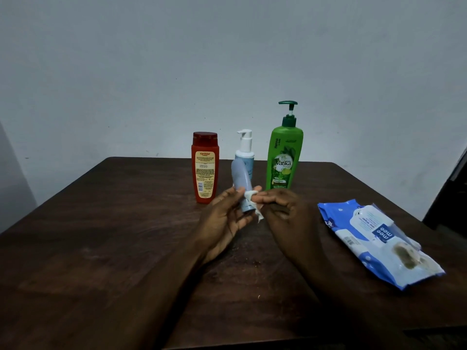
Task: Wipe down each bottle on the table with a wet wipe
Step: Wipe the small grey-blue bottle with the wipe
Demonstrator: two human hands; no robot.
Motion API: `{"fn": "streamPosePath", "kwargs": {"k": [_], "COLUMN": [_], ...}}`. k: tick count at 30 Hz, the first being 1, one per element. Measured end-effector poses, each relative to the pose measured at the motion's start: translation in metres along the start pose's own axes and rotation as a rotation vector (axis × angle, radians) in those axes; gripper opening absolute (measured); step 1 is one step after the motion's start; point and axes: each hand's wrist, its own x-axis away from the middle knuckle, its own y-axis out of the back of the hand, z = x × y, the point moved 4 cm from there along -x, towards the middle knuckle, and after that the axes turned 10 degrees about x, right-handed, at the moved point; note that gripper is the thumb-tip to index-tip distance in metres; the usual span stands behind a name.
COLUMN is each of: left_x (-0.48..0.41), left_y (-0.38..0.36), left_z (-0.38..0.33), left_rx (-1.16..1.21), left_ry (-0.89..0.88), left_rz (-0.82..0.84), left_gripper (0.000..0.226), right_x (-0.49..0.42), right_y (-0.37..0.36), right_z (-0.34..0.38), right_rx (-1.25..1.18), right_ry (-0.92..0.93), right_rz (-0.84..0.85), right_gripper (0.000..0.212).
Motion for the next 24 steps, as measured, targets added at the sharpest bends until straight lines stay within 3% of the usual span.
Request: {"fn": "streamPosePath", "kwargs": {"k": [4,13,20,24], "left_x": [0.0,0.001,0.002,-0.005], "left_y": [-0.001,0.0,-0.006,0.0], "left_z": [0.0,0.004,0.003,0.006], "left_rx": [-0.027,0.109,0.164,0.184], "left_ry": [-0.003,0.068,0.078,0.058], "left_rz": [0.007,0.061,0.131,0.061], "left_gripper": [0.04,0.053,0.064,0.058], "right_x": [0.005,0.0,0.001,0.005], "right_y": [-0.005,-0.005,-0.009,-0.009], "right_z": [0.005,-0.012,-0.008,-0.004], "right_rx": [0.114,-0.216,-0.225,-0.253], "right_ry": [0.153,-0.132,-0.055,-0.045], "right_rz": [0.008,0.047,0.062,0.08], "right_gripper": [0.023,0.018,0.016,0.017]}}
